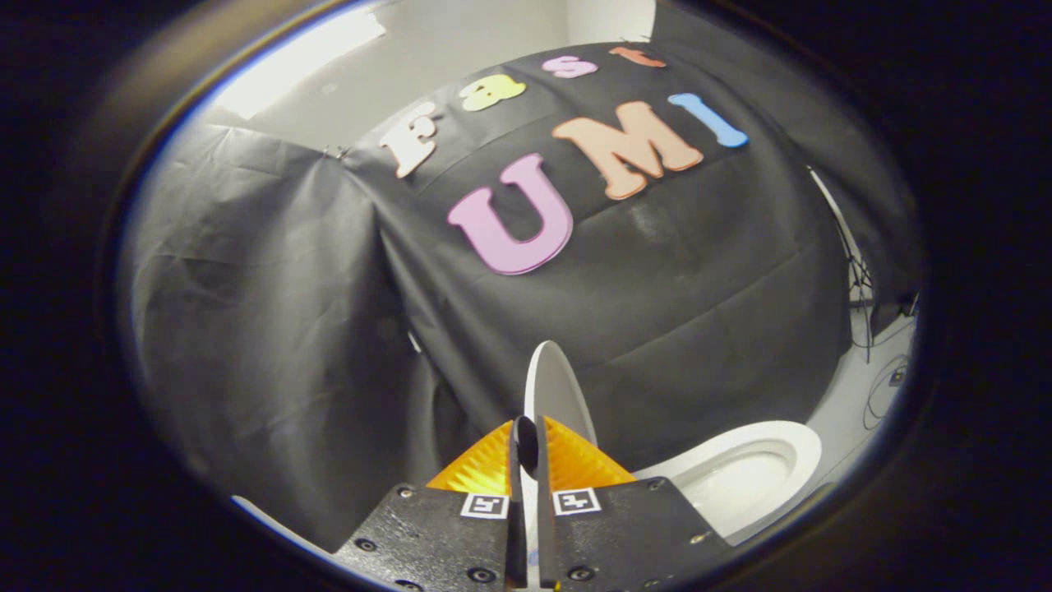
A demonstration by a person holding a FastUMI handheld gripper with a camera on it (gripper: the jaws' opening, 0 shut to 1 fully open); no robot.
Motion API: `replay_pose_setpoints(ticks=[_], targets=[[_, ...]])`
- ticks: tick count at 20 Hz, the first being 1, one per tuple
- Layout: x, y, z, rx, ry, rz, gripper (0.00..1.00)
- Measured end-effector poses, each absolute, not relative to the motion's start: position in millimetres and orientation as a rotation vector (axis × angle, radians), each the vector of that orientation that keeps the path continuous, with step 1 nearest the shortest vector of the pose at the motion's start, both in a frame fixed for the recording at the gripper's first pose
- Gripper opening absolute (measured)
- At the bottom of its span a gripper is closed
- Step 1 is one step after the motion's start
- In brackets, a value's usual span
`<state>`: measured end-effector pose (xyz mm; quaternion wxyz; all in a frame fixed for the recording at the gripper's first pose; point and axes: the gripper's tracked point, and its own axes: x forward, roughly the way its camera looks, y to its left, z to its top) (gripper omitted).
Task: Open the toilet lid.
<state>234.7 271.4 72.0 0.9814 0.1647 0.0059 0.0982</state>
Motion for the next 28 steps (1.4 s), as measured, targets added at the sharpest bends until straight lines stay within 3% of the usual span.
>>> replay_pose_setpoints(ticks=[13,25,28], targets=[[242.7,409.3,42.7,0.185,0.133,0.433,0.05],[249.2,421.4,40.5,0.117,0.134,0.449,0.07],[239.1,410.1,42.8,0.118,0.098,0.433,0.21]])
